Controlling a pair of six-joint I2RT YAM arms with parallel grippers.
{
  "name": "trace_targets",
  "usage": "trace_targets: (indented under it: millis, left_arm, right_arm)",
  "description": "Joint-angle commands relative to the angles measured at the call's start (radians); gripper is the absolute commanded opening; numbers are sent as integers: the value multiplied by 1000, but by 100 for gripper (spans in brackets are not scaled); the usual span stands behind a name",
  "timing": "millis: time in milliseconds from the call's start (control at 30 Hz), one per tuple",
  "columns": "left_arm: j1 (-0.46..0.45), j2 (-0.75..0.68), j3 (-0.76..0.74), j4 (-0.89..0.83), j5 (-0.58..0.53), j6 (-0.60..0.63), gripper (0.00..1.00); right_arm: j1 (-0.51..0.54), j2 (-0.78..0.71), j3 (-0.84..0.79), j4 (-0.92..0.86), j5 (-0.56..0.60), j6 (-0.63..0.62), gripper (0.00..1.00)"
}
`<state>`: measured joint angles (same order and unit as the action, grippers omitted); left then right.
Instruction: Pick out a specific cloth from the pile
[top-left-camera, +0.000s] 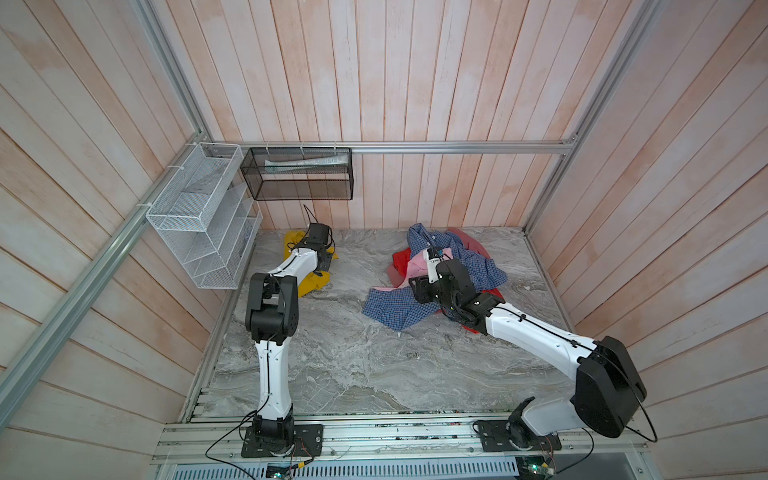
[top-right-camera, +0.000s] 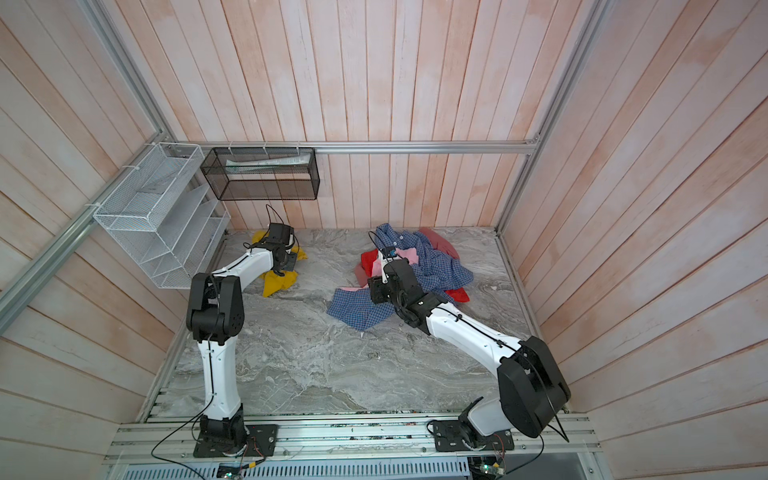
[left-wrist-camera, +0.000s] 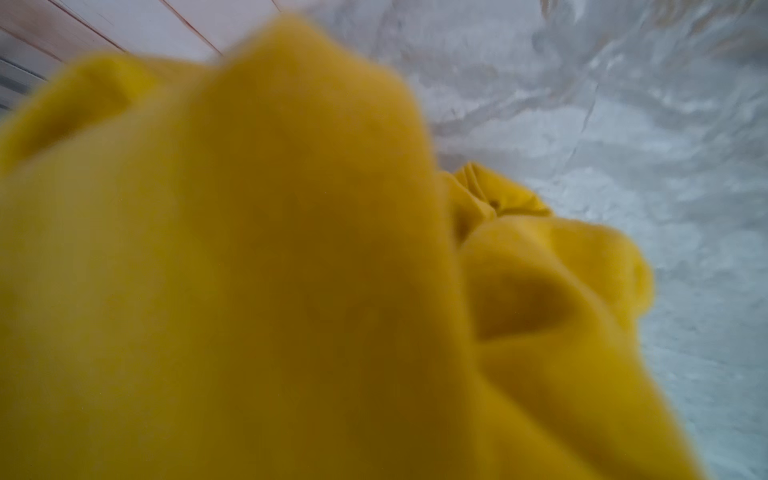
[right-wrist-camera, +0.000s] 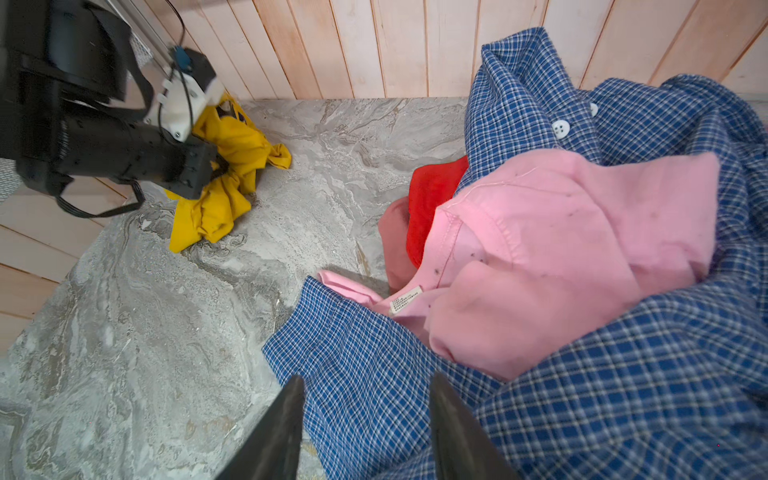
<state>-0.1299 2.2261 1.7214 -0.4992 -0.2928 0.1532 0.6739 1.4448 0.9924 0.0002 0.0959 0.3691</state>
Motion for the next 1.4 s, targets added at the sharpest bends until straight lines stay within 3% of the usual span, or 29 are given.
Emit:
trace_targets:
  millis: [0, 167, 200, 333, 500, 967, 1067, 1167, 1367]
  left_arm:
    - [1, 48, 35, -113, 16, -41, 0]
    - [1, 39, -13, -129, 19, -67, 2]
    - [0, 30, -24, -125, 21, -68, 6]
    - [3, -9, -44, -110, 29, -83, 42]
    - [10, -59, -17, -100, 69, -121, 62]
    - [12, -295, -130, 31, 98, -170, 82]
    - [13, -388, -218, 82, 103, -188, 88]
    - [20, -509, -355, 167, 101, -219, 100]
    - [30, -758, -671, 380, 106, -274, 100]
  right_arm:
    - [-5, -20, -16, 0, 20, 10, 50]
    - [-5, -11, -14, 3, 8, 17, 50]
    - [-4, -9, -13, 5, 8, 19, 50]
    - [-4, 0, -5, 5, 2, 18, 50]
    - [-4, -1, 2, 1, 7, 13, 51]
    - [-21, -75, -37, -15, 76, -36, 59]
    - [-36, -112, -59, -15, 113, -75, 62]
    - [-72, -159, -84, -16, 143, -126, 64]
    - [-176, -334, -256, 99, 213, -193, 71]
